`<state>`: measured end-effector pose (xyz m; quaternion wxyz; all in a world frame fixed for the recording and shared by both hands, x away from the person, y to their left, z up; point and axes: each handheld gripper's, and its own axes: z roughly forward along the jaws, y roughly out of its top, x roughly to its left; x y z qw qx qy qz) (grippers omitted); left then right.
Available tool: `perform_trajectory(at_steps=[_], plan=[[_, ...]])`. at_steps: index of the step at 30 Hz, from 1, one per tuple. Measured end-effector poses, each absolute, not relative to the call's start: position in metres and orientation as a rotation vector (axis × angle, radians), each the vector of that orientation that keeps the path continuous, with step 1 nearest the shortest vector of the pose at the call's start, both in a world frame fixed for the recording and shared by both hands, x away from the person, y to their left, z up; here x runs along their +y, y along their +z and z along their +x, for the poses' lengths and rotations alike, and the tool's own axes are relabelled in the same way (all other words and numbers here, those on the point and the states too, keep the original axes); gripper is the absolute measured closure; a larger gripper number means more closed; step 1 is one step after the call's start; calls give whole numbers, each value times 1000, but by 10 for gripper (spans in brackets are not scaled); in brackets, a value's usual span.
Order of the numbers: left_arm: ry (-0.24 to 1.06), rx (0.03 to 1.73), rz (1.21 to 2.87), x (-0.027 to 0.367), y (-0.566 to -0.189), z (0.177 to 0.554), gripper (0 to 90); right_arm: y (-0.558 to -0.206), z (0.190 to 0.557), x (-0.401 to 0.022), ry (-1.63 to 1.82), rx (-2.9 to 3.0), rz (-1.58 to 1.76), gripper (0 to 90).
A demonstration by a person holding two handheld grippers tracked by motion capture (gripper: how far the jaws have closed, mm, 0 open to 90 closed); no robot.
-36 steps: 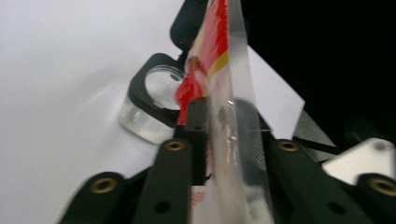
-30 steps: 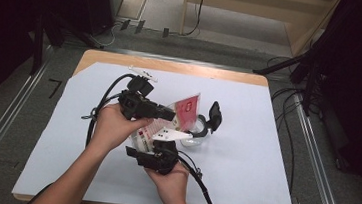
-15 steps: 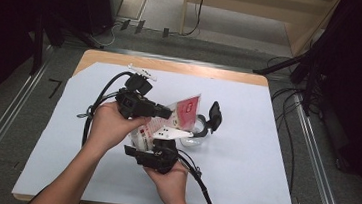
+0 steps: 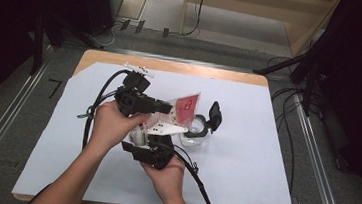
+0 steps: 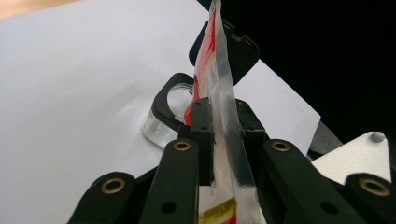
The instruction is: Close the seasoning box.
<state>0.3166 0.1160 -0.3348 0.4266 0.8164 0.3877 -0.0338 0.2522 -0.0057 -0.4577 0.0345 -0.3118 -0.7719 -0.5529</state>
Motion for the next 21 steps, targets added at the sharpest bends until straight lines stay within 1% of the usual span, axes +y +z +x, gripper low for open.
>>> perform_trajectory(at_steps=[7, 13, 21], plan=[[-113, 974, 2067, 111, -330, 326, 833, -455, 253, -6, -1704, -2398, -969, 614], [-109, 964, 2101, 102, -324, 333, 834, -451, 259, -10, -1730, -2337, -985, 611], [-118, 943, 2084, 105, -328, 333, 835, -449, 256, -10, -1699, -2392, -994, 614]])
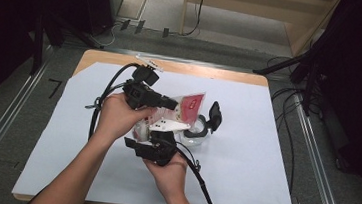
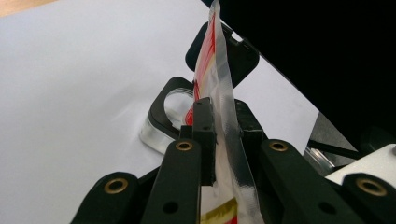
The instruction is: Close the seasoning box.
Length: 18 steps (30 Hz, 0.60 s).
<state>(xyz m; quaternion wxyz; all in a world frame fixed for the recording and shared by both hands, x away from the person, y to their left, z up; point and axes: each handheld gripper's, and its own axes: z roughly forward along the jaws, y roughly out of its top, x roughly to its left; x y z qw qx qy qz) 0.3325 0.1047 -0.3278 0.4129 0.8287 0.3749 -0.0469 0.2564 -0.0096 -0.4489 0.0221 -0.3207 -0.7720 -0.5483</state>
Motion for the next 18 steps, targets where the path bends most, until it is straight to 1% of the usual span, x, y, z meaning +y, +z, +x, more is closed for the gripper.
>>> perform_trajectory(at_steps=[7, 18], plan=[[-105, 929, 2077, 105, -329, 330, 835, -449, 255, -8, -1699, -2378, -1007, 615], [-120, 914, 2062, 107, -330, 332, 835, -447, 257, -8, -1680, -2390, -1022, 616]])
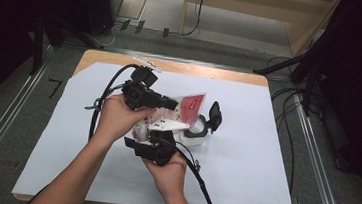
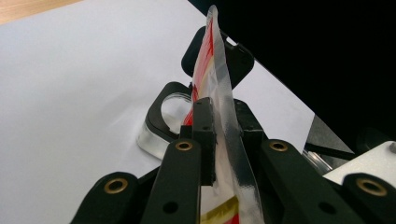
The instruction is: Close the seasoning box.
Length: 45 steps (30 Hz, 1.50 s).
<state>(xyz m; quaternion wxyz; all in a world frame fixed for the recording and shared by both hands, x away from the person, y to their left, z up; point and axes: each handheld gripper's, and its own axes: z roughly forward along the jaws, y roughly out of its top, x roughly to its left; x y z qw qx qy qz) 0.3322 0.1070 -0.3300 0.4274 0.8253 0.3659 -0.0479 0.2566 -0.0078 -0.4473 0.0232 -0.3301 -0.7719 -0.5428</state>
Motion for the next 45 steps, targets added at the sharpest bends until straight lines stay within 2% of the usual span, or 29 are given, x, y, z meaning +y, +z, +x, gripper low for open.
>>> perform_trajectory(at_steps=[15, 45], plan=[[-148, 902, 2038, 111, -329, 333, 833, -444, 256, -5, -1682, -2408, -1031, 617], [-107, 906, 2063, 106, -326, 329, 834, -445, 255, -5, -1711, -2377, -1012, 615]])
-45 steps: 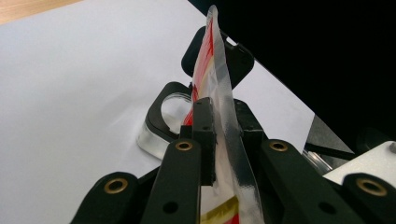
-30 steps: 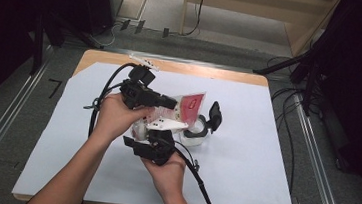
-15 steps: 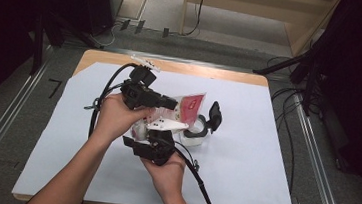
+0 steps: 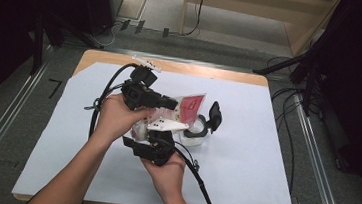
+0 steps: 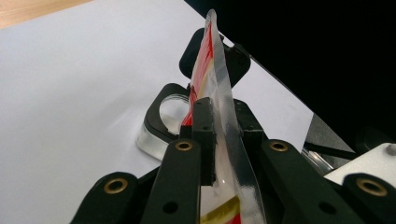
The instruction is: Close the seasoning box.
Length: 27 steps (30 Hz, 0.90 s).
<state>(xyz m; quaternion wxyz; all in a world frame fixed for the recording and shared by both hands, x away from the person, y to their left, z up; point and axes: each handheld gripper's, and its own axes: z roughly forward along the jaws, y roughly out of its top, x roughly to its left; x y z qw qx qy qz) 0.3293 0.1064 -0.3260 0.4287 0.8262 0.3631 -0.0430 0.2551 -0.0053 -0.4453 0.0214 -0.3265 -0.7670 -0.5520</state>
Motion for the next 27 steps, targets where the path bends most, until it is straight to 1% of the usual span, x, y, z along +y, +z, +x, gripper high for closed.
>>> perform_trajectory(at_steps=[8, 27], plan=[[-94, 902, 2075, 105, -326, 329, 833, -446, 256, -6, -1712, -2364, -1017, 617], [-109, 893, 2075, 105, -327, 329, 832, -447, 255, -7, -1707, -2368, -1017, 618]])
